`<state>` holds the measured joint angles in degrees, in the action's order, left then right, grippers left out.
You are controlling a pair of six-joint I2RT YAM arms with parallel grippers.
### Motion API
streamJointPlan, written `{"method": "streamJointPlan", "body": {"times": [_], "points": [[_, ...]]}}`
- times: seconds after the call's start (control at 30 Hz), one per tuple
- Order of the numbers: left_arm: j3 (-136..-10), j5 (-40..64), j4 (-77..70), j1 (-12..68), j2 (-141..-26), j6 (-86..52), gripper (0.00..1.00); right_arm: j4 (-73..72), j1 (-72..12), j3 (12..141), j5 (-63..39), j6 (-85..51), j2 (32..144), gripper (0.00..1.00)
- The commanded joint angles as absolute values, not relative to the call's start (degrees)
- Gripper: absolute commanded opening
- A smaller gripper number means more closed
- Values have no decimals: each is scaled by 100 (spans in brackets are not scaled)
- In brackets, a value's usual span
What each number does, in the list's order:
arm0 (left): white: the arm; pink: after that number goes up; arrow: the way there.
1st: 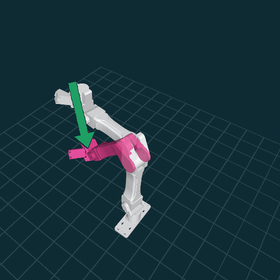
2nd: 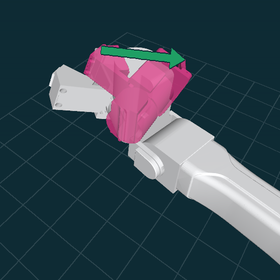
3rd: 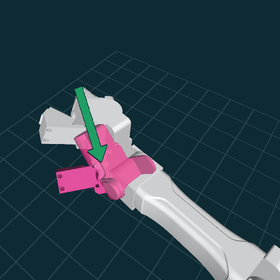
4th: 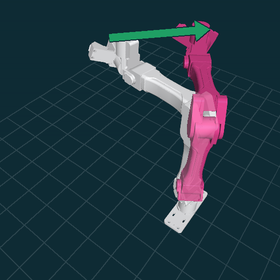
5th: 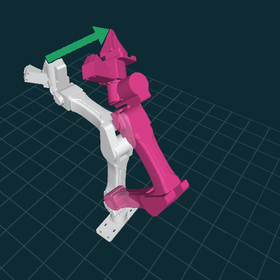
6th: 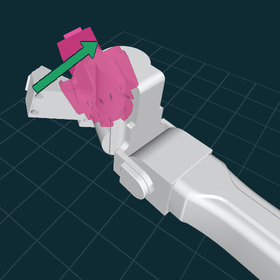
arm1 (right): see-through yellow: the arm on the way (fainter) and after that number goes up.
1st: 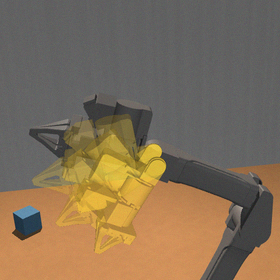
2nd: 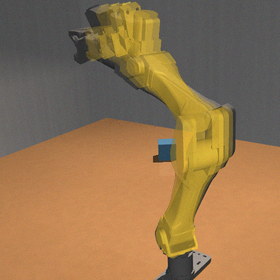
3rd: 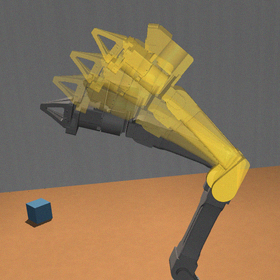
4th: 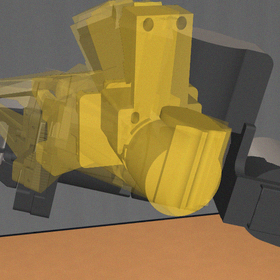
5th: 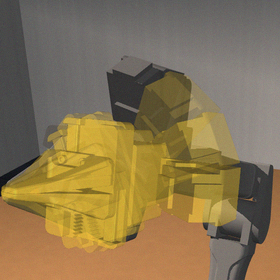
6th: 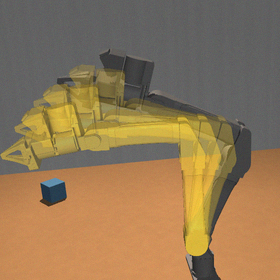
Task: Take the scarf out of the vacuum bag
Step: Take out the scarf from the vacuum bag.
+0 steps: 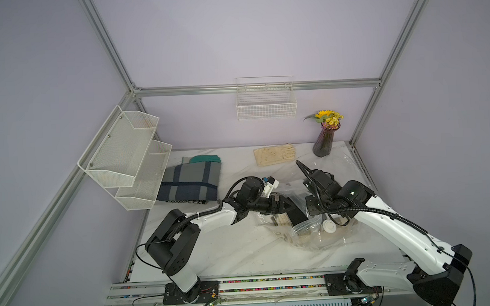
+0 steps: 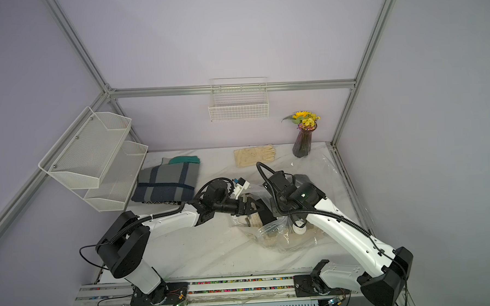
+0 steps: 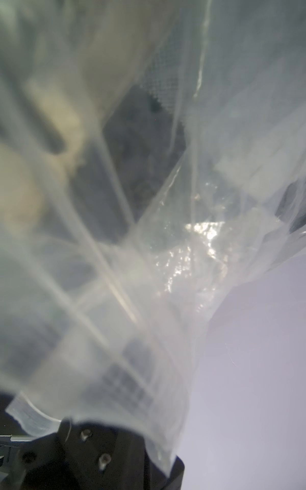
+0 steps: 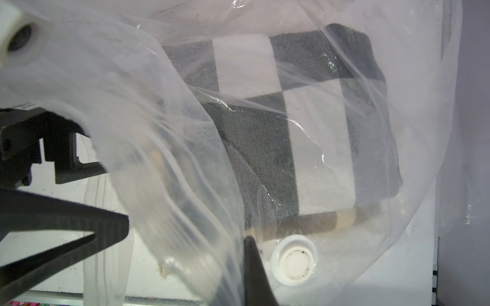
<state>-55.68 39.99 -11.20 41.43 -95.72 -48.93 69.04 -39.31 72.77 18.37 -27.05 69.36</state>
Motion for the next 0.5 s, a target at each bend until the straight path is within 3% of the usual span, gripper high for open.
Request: {"method": "streamJointPlan", "body": {"times": [0.0,0.47], "points": [[-5820,3942,-1286,4188,-9687,-4852,99,7021,-3962,7207,1828,-2825,6830,6],[-5971,3813,-950,4285,-9992,-4804,98,6825,-3960,6955,1724,-2830,6725,6]]}}
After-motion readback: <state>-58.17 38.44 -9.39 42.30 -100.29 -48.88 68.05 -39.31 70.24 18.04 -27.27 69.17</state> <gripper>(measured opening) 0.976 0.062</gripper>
